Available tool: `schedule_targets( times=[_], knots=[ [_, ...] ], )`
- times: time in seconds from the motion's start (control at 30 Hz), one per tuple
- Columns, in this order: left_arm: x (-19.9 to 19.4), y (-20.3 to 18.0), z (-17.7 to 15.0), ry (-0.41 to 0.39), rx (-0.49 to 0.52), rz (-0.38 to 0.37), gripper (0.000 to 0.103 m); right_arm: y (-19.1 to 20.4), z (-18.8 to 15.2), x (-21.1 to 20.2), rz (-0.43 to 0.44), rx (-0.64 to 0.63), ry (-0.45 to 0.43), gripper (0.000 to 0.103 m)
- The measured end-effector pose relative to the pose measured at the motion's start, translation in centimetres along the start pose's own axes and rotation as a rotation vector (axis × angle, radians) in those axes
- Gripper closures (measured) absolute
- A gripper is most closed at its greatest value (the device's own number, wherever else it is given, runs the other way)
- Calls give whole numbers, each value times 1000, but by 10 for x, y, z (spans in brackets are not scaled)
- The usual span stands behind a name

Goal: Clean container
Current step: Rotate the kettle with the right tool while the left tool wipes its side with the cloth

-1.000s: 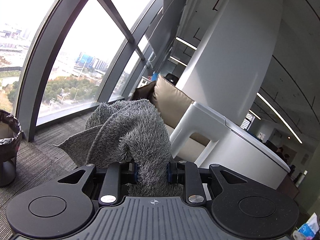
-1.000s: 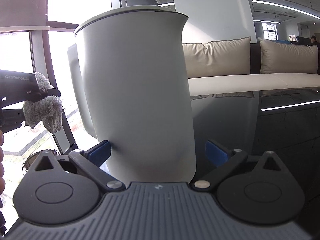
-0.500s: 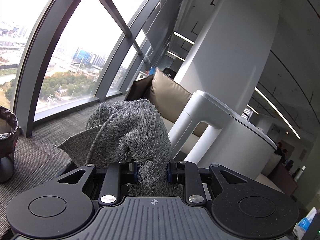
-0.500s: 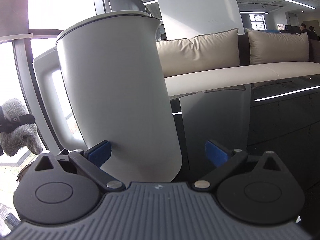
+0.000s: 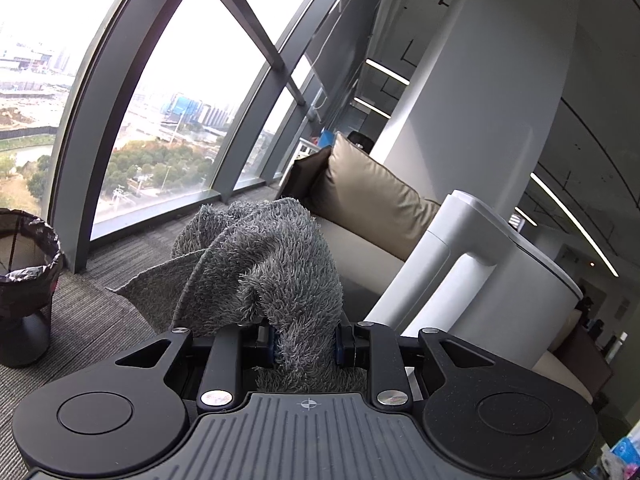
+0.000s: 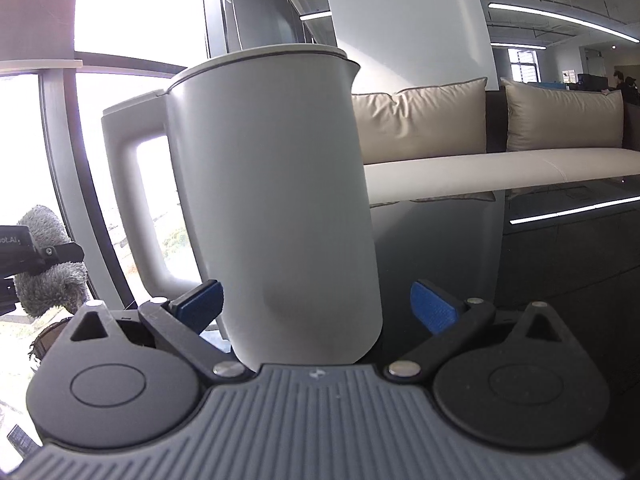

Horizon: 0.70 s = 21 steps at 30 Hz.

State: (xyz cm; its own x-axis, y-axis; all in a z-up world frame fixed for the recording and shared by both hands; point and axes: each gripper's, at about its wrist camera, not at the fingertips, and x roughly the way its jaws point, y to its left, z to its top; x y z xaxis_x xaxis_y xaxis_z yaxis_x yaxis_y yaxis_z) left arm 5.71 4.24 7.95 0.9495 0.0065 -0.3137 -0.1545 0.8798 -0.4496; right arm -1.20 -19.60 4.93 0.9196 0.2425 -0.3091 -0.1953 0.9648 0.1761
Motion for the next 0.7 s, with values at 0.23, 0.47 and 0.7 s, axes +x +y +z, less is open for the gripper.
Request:
schedule_targets(
  times=[0.23,0.47,0.7],
  knots=[
    [-5,13,2,10,33,55,81,34,-7,-8,77,-96,-13,1],
    [-11,20,4,8,47,82,81,66,-3,-8,145,-161,-42,2],
    [-15,34,6,4,15,108,81,96,-4,6,172,-204,-32,14]
  ],
)
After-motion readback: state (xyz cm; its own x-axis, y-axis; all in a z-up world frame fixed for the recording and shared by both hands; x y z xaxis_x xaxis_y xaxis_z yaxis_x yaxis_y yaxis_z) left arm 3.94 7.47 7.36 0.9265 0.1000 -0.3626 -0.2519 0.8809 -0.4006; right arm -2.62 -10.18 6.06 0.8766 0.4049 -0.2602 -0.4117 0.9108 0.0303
